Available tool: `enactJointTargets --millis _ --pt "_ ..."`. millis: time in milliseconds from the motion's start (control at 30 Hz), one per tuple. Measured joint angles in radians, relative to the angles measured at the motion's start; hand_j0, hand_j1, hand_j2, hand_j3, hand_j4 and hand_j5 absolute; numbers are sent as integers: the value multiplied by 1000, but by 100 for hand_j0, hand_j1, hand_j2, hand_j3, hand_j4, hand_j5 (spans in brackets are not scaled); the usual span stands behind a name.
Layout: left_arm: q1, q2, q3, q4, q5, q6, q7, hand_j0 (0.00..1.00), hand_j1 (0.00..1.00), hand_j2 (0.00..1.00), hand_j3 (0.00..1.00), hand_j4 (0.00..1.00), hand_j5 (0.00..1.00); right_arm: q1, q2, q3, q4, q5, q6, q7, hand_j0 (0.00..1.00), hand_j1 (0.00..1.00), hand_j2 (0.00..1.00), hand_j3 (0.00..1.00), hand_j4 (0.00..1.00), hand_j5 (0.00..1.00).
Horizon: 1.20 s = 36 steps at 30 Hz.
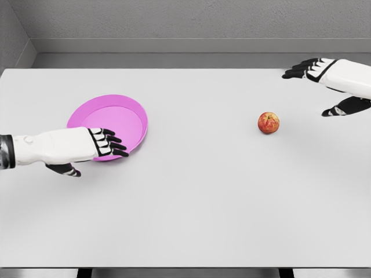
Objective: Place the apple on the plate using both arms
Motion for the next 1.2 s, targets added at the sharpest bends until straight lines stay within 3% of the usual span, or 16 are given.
enactJointTargets --millis 233,400,467,700,933,1200 --pt "-11 -7 -14 2 -1 0 -18 100 100 100 100 100 100 -9 -56 78 -57 -33 0 55 100 100 100 100 100 100" --pt "-12 -8 -16 2 -1 0 -20 100 100 100 100 100 100 -38 -57 100 -67 -166 0 59 100 100 100 100 100 100" --pt "-14 -8 -16 2 -1 0 -21 100 100 100 100 100 100 -78 -54 104 -69 -188 0 60 100 100 100 100 100 100" --pt "-17 -8 -17 3 -1 0 -29 100 100 100 100 100 100 -112 8 165 -68 -204 43 60 100 100 100 100 100 100" --pt "-18 -10 -17 3 -1 0 -36 100 100 100 100 100 100 -143 90 244 32 -170 94 61 100 100 100 100 100 100" --pt "-18 -22 -17 14 -2 0 -47 100 100 100 100 100 100 -147 120 297 104 -128 97 61 100 100 100 100 100 100"
